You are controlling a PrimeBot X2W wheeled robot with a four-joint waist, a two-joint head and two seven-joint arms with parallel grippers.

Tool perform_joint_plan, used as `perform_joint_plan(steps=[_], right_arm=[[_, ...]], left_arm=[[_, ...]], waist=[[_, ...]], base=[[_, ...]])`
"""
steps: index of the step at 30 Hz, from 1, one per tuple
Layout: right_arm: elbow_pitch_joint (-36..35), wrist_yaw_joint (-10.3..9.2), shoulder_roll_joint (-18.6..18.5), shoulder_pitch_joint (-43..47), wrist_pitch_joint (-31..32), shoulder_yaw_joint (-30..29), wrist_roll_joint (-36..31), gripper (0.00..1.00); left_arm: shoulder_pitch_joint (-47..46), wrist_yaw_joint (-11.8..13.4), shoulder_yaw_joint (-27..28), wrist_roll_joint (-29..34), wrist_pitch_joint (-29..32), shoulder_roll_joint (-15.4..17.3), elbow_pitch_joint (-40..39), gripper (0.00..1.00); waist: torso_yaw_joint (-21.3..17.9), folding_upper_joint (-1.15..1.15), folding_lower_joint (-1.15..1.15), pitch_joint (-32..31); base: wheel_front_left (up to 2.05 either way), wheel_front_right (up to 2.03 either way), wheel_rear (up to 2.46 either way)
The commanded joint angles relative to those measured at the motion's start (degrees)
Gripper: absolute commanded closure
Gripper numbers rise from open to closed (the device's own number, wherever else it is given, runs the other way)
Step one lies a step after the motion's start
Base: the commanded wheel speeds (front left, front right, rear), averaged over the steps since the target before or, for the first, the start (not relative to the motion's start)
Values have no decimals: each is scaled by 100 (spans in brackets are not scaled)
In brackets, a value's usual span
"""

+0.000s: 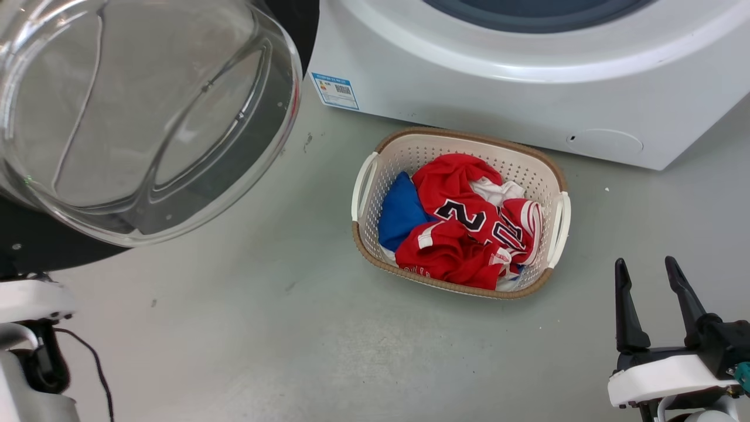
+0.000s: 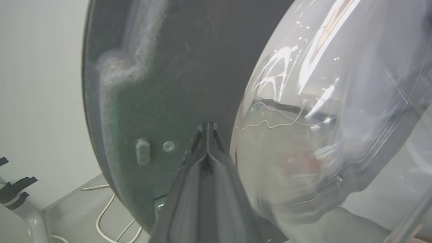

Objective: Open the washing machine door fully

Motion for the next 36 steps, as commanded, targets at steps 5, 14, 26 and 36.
perform_joint_plan(steps=[5,14,26,36], right_arm=[[-53,-2,10,-118,-10,-34,-54,0],[-83,-2,10,-182,-10,-51,-88,0],[48,-2,11,-48,-10,-10,69,0],[141,-2,11,221,-10,142,316,0]], left_arm=[[-318,-67,337,38,16,194,250,100],[-625,-131,591,129,17,268,565,100],[-537,-193,768,268,16,184,716,100],[95,-216,511,447,16,-97,489,100]], waist=[[-61,0,0,170],[-131,0,0,291],[-166,0,0,-43],[-197,0,0,-915]], base=[[0,0,0],[0,0,0],[0,0,0],[0,0,0]])
